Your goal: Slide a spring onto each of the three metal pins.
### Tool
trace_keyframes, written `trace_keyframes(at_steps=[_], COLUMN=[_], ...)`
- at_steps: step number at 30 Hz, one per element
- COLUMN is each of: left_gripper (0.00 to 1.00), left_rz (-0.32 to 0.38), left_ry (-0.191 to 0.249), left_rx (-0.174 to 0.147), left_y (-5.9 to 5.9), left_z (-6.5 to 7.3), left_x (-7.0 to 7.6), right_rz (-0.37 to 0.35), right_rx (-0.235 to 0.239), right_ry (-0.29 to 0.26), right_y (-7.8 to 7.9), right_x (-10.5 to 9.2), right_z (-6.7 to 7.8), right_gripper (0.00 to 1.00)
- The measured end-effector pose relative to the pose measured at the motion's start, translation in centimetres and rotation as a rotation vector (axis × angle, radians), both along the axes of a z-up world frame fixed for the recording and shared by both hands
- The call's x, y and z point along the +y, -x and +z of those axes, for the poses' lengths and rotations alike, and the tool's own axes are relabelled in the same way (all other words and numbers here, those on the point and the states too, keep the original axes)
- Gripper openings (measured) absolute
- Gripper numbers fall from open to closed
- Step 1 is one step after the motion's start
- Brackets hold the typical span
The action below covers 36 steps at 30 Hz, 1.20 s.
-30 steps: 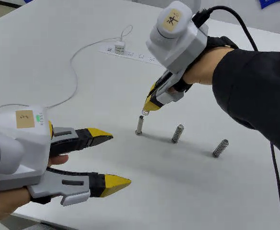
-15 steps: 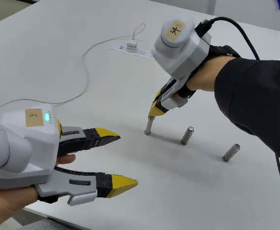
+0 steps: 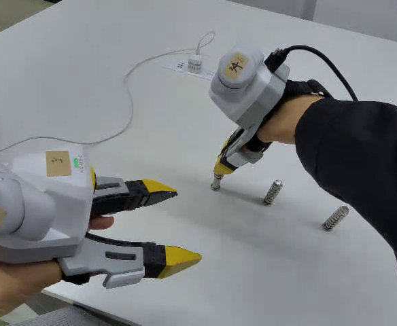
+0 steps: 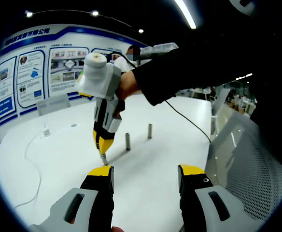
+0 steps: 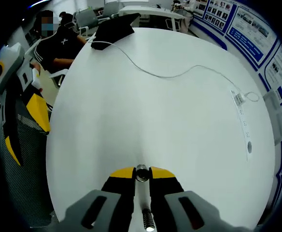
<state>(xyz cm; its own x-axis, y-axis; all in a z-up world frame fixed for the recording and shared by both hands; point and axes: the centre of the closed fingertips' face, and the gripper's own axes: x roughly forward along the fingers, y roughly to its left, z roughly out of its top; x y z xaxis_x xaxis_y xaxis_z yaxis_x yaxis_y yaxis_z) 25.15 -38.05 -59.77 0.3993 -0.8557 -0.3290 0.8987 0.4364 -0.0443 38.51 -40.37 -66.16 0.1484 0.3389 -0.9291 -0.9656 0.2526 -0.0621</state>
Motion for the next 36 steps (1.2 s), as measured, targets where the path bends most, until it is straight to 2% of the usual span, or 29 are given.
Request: trace_keyframes(at_steps=[15,21,29,36], left_gripper=[0.55,0.55,0.55,0.55], left_rz=[0.015,0.018,0.025,0.030], left_ry=[-0.006,-0.010,-0.011,-0.021], left_rx=[0.006,0.006,0.001,-0.005], left_y=[-0.2,-0.4,-0.7,-1.4], left_z=[-0.2,-0.2,-0.1,0.0], left_x=[0.3,0.3,0.5,0.9], right_rz=[-0.009,-0.009,-0.020,-0.040], right_rx=[0.041,0.034,0.020,-0.004], right_ry=[0.006,0.001,-0.021,-0.056], right_y=[0.8,0.8,0.7,0.9], right_x=[0.1,0.1,0.0,-0.7], right_z=[-2.3,-2.3,-1.6,0.0], right_gripper=[0.12,0.13,0.17,0.19])
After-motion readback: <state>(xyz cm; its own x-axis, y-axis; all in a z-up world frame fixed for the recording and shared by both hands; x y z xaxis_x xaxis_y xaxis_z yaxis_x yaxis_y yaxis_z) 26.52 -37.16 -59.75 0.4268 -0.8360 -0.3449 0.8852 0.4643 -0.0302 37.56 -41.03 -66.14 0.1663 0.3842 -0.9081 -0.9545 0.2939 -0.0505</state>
